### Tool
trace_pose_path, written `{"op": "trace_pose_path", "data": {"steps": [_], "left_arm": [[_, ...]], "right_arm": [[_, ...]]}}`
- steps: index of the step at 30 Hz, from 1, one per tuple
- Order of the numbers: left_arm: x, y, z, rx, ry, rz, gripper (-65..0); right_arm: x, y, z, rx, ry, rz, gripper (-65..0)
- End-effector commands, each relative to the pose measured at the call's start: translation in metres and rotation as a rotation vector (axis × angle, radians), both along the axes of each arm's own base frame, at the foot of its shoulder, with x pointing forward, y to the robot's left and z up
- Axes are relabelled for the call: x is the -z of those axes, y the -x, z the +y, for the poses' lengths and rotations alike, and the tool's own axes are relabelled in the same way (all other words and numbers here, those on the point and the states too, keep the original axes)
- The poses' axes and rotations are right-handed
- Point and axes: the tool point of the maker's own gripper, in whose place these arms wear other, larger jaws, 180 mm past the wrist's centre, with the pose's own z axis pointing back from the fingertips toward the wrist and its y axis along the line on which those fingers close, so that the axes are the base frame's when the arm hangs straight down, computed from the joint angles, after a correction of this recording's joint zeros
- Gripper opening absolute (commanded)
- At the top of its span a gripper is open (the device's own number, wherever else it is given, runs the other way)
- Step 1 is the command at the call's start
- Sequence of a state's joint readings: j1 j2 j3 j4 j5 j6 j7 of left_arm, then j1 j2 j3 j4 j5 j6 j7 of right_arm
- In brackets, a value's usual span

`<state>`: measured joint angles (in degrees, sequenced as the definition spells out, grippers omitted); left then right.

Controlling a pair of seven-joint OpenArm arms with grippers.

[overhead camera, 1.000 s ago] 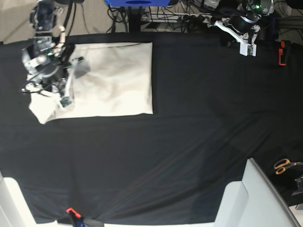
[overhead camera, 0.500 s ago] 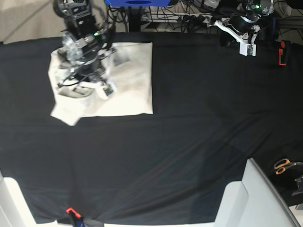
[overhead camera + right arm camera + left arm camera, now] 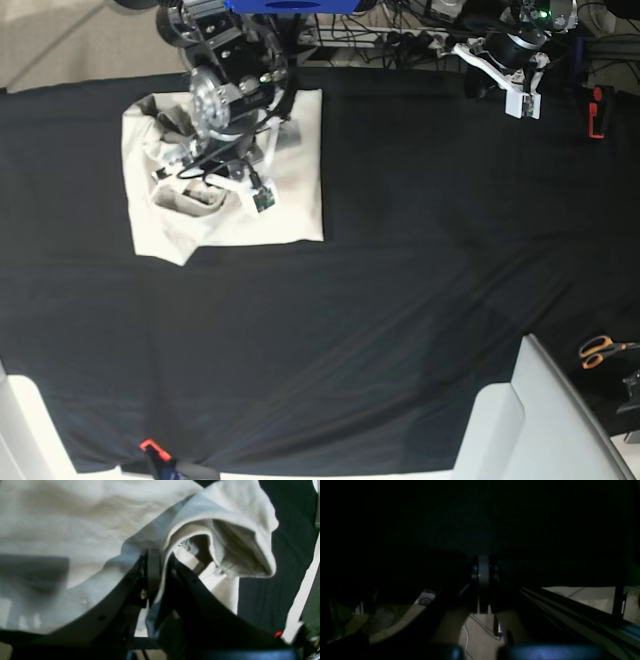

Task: Fold the T-shirt properly
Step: 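Fold the grasped end over onto the shirt with the right gripper, then press and smooth the folded layers with the right gripper, then lift away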

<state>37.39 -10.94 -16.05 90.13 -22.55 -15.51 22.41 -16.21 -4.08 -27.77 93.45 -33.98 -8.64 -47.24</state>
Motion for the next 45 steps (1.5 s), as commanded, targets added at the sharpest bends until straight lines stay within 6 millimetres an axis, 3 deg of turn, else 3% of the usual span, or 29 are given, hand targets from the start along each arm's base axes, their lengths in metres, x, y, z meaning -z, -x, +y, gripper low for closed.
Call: {"op": "trace_pose_path", "data": {"steps": [1, 7, 14, 25, 34, 40, 45], "left_arm": [[0.000, 0.003, 0.003, 0.000, -0.002, -0.001, -65.0], [0.015, 0.007, 0.009, -0.023, 0.002, 0.036, -65.0], [0.013, 0.005, 0.008, -0.020, 0.003, 0.029, -65.0], [0.012, 0.001, 0.009, -0.019, 0.001, 0.021, -65.0], [0.014, -0.002, 0.009, -0.022, 0.001, 0.019, -65.0], [0.014, -0.002, 0.009, -0.022, 0.001, 0.019, -65.0], [0.013, -0.002, 0.012, -0.023, -0.003, 0.020, -65.0]], "right_arm": [[-0.009, -0.004, 0.011, 0.000, -0.018, -0.030, -64.4], [-0.019, 0.000, 0.033, 0.051, -0.049, -0.043, -64.4], [-0.021, 0.000, 0.041, 0.055, -0.069, -0.041, -64.4], [-0.009, 0.013, 0.063, 0.066, -0.224, 0.057, -64.4], [-0.013, 0.006, 0.069, 0.049, -0.249, 0.025, -64.4], [-0.010, 0.006, 0.093, 0.071, -0.440, 0.123, -64.4], [-0.012, 0.000, 0.089, 0.070, -0.439, 0.097, -64.4]]}}
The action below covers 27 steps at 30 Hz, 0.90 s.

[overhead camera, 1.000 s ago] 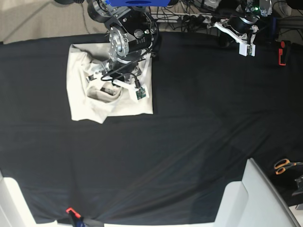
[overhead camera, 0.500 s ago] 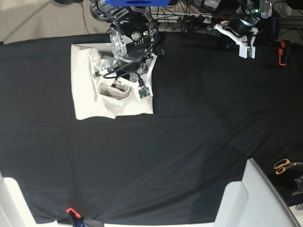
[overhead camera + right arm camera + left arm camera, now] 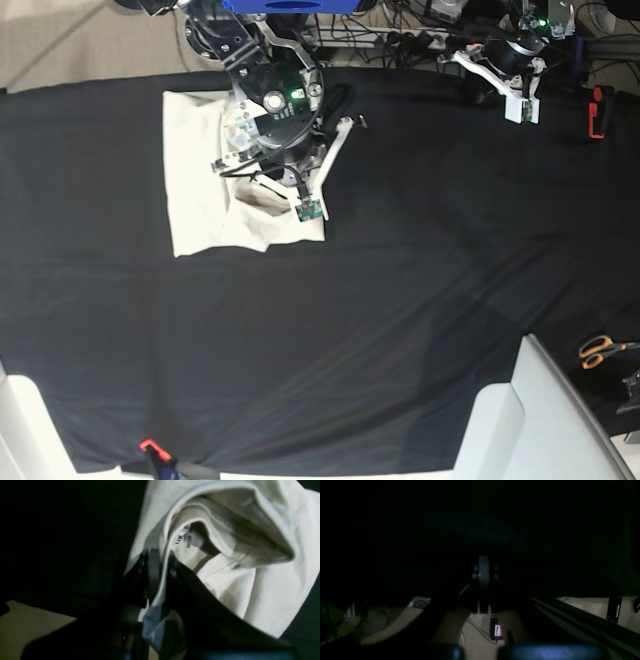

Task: Fold the T-shirt properly
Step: 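Press and smooth the folded layers with the right gripper, then lift away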

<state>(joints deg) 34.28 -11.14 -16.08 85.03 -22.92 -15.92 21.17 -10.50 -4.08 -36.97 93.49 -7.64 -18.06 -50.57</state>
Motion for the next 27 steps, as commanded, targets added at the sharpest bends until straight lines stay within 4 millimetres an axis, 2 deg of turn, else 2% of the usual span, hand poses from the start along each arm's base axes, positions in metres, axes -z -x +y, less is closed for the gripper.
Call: {"op": "trace_pose_path", "data": {"steps": [1, 6, 10, 15, 16, 19, 21, 24, 25, 27], "left_arm": [[0.000, 0.004, 0.006, 0.005, -0.015, 0.015, -65.0], [0.000, 0.004, 0.005, 0.006, -0.014, 0.014, -65.0], [0.000, 0.004, 0.005, 0.007, -0.014, 0.014, -65.0], [-0.001, 0.003, 0.005, 0.006, -0.014, 0.012, -65.0], [-0.001, 0.003, 0.005, 0.006, -0.014, 0.012, -65.0], [-0.001, 0.003, 0.006, 0.007, -0.016, 0.012, -65.0], [-0.002, -0.001, 0.005, 0.008, -0.015, 0.005, -65.0], [0.002, 0.001, 0.006, 0.002, -0.013, 0.016, -65.0], [0.005, 0.003, 0.008, -0.004, -0.014, 0.024, -65.0], [0.007, 0.006, 0.009, -0.008, -0.013, 0.034, -65.0]], "right_arm": [[-0.010, -0.009, 0.005, 0.008, -0.024, -0.038, -64.4], [-0.010, -0.007, 0.004, 0.011, -0.021, -0.037, -64.4], [-0.010, -0.005, 0.005, 0.011, -0.028, -0.032, -60.8], [-0.019, -0.002, 0.012, 0.003, -0.065, -0.048, -35.0], [-0.021, -0.003, 0.017, -0.009, -0.089, -0.048, -32.1], [-0.023, 0.000, 0.036, -0.091, -0.182, -0.017, -31.7], [-0.028, 0.000, 0.039, -0.124, -0.207, -0.018, -31.7], [-0.062, -0.011, 0.034, -0.125, -0.243, -0.111, -32.0], [-0.074, -0.014, 0.026, -0.125, -0.243, -0.143, -33.3], [-0.092, -0.016, 0.006, -0.129, -0.218, -0.172, -41.9]]}}
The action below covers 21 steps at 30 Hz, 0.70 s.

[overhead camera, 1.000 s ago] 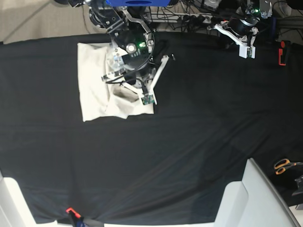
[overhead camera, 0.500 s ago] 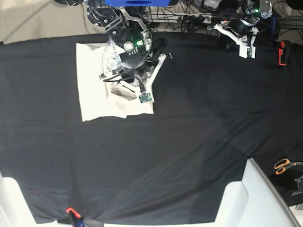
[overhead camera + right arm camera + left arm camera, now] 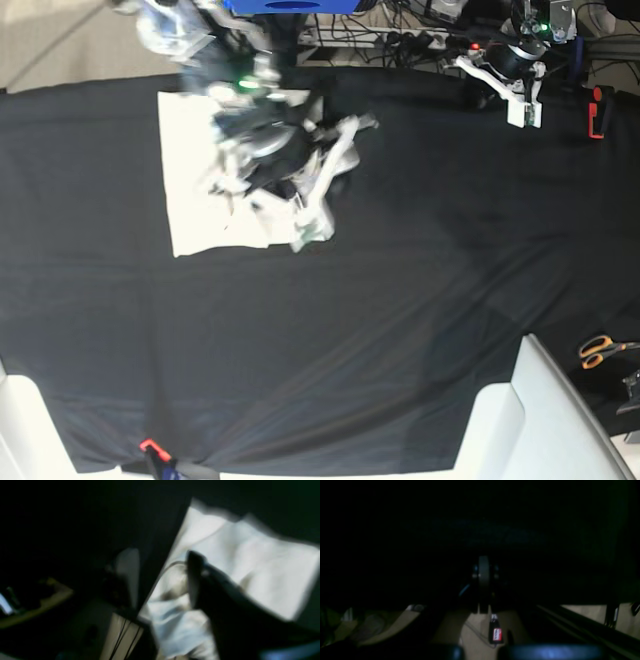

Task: Fold the T-shirt properly
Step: 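Press and smooth the folded layers with the right gripper, then lift away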

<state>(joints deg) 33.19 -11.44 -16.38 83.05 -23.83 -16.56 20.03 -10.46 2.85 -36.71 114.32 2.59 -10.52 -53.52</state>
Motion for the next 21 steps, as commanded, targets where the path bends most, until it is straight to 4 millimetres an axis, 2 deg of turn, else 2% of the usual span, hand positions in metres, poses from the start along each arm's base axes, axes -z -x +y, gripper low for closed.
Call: {"op": "trace_pose_path", "data": {"steps": [1, 3, 5, 7, 11, 15, 21], "left_arm": [[0.005, 0.011, 0.005, 0.008, -0.025, 0.049, -65.0], [0.005, 0.011, 0.006, 0.006, -0.027, 0.049, -65.0], [0.004, 0.010, 0.006, 0.006, -0.027, 0.047, -65.0], [0.003, 0.009, 0.006, 0.008, -0.027, 0.043, -65.0], [0.003, 0.009, 0.006, 0.008, -0.027, 0.043, -65.0], [0.003, 0.009, 0.006, 0.008, -0.027, 0.043, -65.0], [0.003, 0.009, 0.006, 0.008, -0.027, 0.043, -65.0]], "right_arm": [[-0.005, -0.006, -0.011, 0.016, 0.015, -0.013, -48.9], [0.006, -0.014, -0.039, 0.072, 0.070, 0.017, -65.0], [0.022, -0.013, -0.065, 0.127, 0.114, 0.056, -62.6], [0.034, -0.015, -0.086, 0.170, 0.143, 0.057, -64.5], [0.058, -0.015, -0.109, 0.215, 0.186, 0.073, -64.4], [0.078, -0.011, -0.108, 0.209, 0.198, 0.101, -64.4], [0.087, -0.020, -0.085, 0.218, 0.152, 0.119, -64.4]]}}
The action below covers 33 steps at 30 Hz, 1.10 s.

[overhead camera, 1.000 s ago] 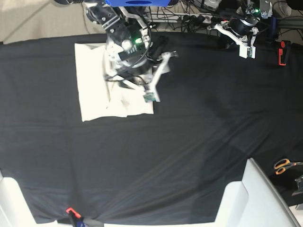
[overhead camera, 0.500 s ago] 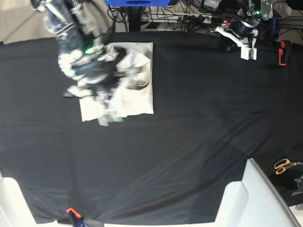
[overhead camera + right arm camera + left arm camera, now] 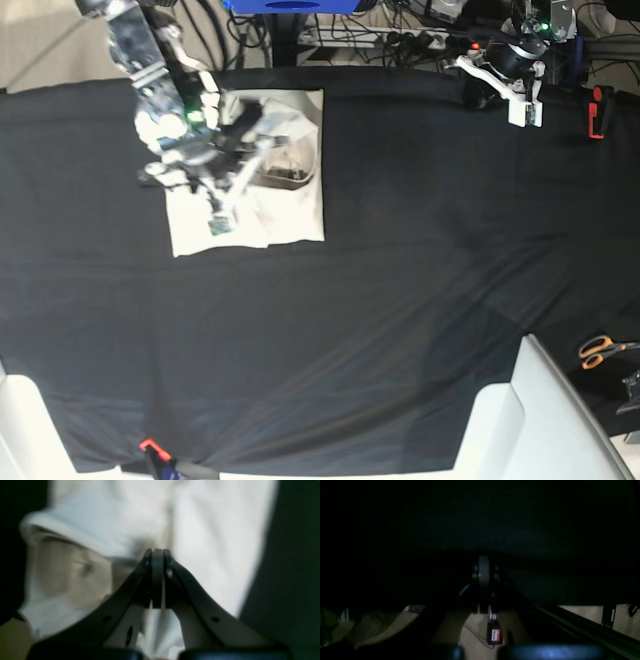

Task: Fold the T-shirt properly
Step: 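Press and smooth the folded layers with the right gripper, then lift away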

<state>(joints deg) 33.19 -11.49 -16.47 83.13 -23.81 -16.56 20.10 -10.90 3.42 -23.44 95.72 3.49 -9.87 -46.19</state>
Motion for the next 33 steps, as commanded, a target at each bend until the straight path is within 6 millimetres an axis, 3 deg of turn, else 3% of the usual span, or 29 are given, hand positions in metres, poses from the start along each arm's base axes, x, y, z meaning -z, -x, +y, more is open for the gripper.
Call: {"op": "trace_pose_path", "data": {"steps": [1, 4, 15, 21, 26, 28, 33], "left_arm": [[0.004, 0.009, 0.005, 0.008, -0.025, 0.043, -65.0], [0.005, 0.011, 0.005, 0.007, -0.025, 0.048, -65.0], [0.003, 0.009, 0.006, 0.006, -0.026, 0.042, -65.0], [0.003, 0.009, 0.006, 0.006, -0.026, 0.042, -65.0], [0.003, 0.009, 0.006, 0.006, -0.026, 0.042, -65.0], [0.003, 0.006, 0.006, 0.006, -0.026, 0.035, -65.0], [0.002, 0.000, 0.005, 0.007, -0.024, 0.025, -65.0]], "right_arm": [[-0.008, -0.011, 0.004, 0.009, -0.010, -0.039, -64.4], [-0.012, -0.019, 0.011, 0.007, -0.023, -0.050, -64.4], [-0.017, -0.028, 0.092, -0.159, -0.076, -0.051, -64.4], [-0.036, -0.037, 0.113, -0.250, -0.070, -0.116, -64.5], [-0.054, -0.013, 0.085, -0.250, -0.041, -0.065, -64.5], [-0.059, -0.008, 0.063, -0.207, -0.040, -0.076, -64.5], [-0.037, 0.013, 0.014, -0.077, -0.006, -0.001, -64.4]]}}
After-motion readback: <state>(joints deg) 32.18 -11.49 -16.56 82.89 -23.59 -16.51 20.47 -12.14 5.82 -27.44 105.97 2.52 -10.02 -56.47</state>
